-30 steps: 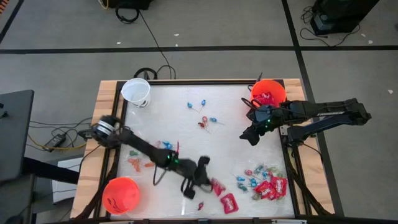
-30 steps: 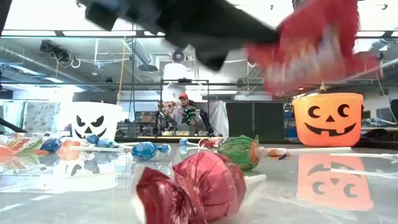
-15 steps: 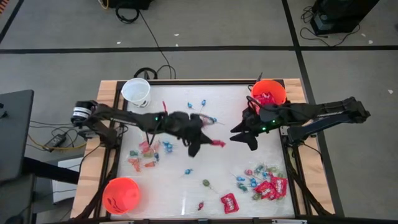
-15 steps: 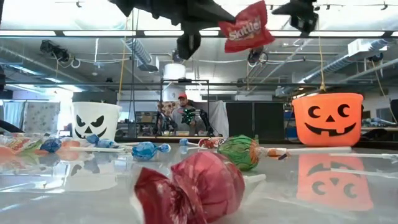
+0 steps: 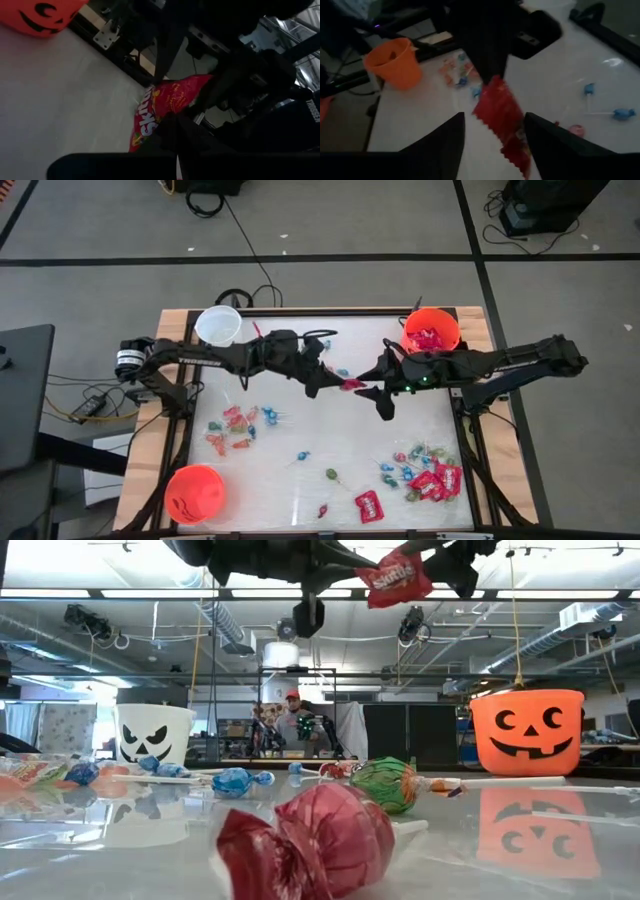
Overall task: Sort candy by brand, put in halloween buckets
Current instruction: Put the red candy into the top orange bucket
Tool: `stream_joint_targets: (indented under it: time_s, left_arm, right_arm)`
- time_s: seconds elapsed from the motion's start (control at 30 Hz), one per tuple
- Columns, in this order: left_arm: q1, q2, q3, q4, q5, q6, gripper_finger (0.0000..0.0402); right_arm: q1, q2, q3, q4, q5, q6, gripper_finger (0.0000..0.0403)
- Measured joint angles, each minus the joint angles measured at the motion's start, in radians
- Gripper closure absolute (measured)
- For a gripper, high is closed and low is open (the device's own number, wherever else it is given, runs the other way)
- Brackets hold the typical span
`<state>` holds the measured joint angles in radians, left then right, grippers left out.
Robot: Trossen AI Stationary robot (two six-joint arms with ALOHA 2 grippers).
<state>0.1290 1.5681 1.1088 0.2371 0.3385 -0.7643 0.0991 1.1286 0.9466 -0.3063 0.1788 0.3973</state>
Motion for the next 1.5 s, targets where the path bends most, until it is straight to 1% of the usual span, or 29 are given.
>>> stream_joint_targets:
  time_s: [0.03,0.1,0.2,0.23,0.33,0.47,0.6,0.63,0.7,0.83,1.0,1.17,1.33,1.5]
  left_arm:
    - [0.006,0.000,0.000,-0.002,0.005,0.000,0.0399]
    - [0.014,0.000,0.000,-0.004,0.009,0.000,0.0398]
    - [0.029,0.000,0.000,0.012,0.025,-0.001,0.0390]
    - [0.033,0.000,0.000,0.012,0.028,0.001,0.0385]
    - [0.047,0.000,0.000,0.015,0.033,0.030,0.0364]
    - [0.078,0.000,0.000,0.056,0.124,0.053,0.0313]
    - [0.128,0.000,0.000,0.001,0.201,0.060,0.0253]
    - [0.143,0.000,0.000,-0.016,0.225,0.073,0.0242]
    - [0.170,0.000,0.000,-0.049,0.241,0.091,0.0229]
    - [0.207,-0.025,0.000,-0.142,0.217,0.189,0.0228]
    - [0.258,-0.088,0.000,-0.269,0.183,0.322,0.0240]
    - [0.284,-0.158,0.000,-0.392,0.152,0.440,0.0243]
    - [0.291,-0.211,0.000,-0.518,0.097,0.538,0.0243]
    - [0.290,-0.237,0.000,-0.604,0.055,0.607,0.0243]
  right_arm:
    - [-0.007,0.000,0.000,0.002,0.008,0.000,0.0220]
    - [-0.019,-0.002,0.000,0.002,0.011,0.000,0.0271]
    - [-0.039,-0.004,0.000,0.009,-0.001,-0.020,0.0369]
    - [-0.047,-0.003,0.000,0.010,-0.013,-0.035,0.0384]
    - [-0.081,-0.002,0.000,0.005,-0.016,-0.005,0.0394]
    - [-0.150,-0.010,0.001,-0.041,0.046,0.058,0.0397]
    - [-0.239,-0.001,0.067,-0.226,0.117,0.092,0.0399]
    - [-0.261,0.000,0.088,-0.276,0.138,0.098,0.0399]
    - [-0.308,-0.001,0.131,-0.382,0.183,0.109,0.0400]
    - [-0.450,-0.001,0.215,-0.614,0.223,0.147,0.0400]
    - [-0.630,-0.002,0.227,-0.803,0.207,0.187,0.0400]
    - [-0.770,-0.001,0.195,-0.824,0.142,0.187,0.0400]
    - [-0.893,0.019,0.128,-0.824,0.095,0.187,0.0400]
    - [-0.957,0.073,0.066,-0.769,0.040,0.190,0.0400]
